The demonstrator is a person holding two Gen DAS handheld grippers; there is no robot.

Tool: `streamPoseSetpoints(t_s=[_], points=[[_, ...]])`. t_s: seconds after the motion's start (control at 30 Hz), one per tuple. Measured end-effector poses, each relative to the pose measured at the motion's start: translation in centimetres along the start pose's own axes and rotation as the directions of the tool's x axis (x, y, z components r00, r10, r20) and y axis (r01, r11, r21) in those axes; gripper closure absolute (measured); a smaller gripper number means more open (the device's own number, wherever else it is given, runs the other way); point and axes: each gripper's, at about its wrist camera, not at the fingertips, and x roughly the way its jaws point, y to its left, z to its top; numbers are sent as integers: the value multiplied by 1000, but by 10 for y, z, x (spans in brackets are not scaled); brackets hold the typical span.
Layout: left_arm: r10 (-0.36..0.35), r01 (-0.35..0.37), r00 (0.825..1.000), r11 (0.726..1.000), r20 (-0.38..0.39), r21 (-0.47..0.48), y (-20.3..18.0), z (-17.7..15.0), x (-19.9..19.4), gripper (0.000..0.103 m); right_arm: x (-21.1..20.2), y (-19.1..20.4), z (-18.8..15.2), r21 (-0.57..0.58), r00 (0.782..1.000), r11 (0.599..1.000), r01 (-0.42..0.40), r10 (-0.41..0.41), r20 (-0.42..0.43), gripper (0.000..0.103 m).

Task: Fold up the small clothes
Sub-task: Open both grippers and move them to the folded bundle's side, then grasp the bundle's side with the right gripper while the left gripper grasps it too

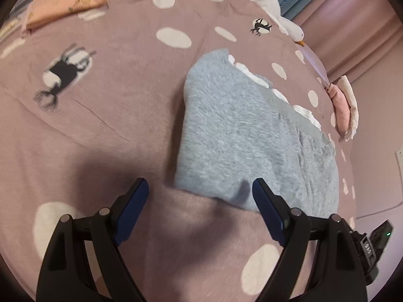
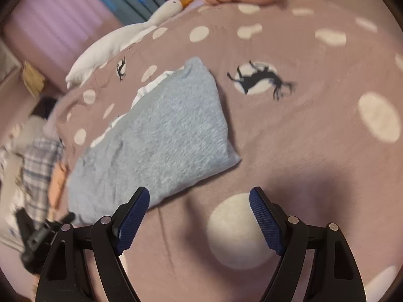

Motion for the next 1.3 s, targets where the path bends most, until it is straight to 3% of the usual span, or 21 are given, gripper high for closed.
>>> streamPoseSetpoints(t_s=[0.1, 0.3, 0.47, 0.53, 0.57, 0.6, 0.63, 0.7, 0.77, 0.97, 1.3], points=[[33, -33, 999, 999, 41, 4, -3, 2, 5, 18, 15, -7, 2, 94, 998, 994, -50, 54, -40, 22], [-15, 16, 998, 1000, 60, -27, 0, 13, 17, 18, 27, 1, 11, 105, 997, 992, -74, 75, -11, 22], [-55, 60, 996, 995, 70, -78, 2, 26, 25, 20, 40, -5, 22, 202, 992, 972, -122, 125, 0, 27], [-98, 103, 993, 991, 59, -84, -1, 32, 30, 41, 44, -7, 26, 215, 993, 970, -113, 115, 5, 36], [-105, 108, 994, 990, 43, -88, -3, 33, 34, 65, 47, -8, 29, 225, 994, 969, -107, 109, 5, 44], [-85, 87, 996, 991, 26, -99, -4, 35, 38, 71, 49, -9, 31, 230, 995, 968, -102, 104, 7, 51], [-82, 85, 996, 991, 32, -103, -4, 35, 38, 73, 50, -10, 32, 234, 996, 968, -89, 89, 7, 64], [-94, 101, 994, 989, 61, -111, -4, 35, 29, 86, 51, -11, 34, 228, 996, 969, -91, 92, 3, 73], [-103, 112, 991, 989, 85, -98, -6, 35, 20, 89, 42, -5, 34, 175, 996, 981, -84, 81, 25, 78], [-102, 105, 990, 994, 96, -20, -21, 23, -9, 90, 8, 23, 28, 16, 995, 999, -46, 45, 94, 81], [-44, 42, 999, 995, 20, 90, -17, -26, -50, 90, -37, 23, -2, -105, 995, 994, -12, 22, 95, 81]])
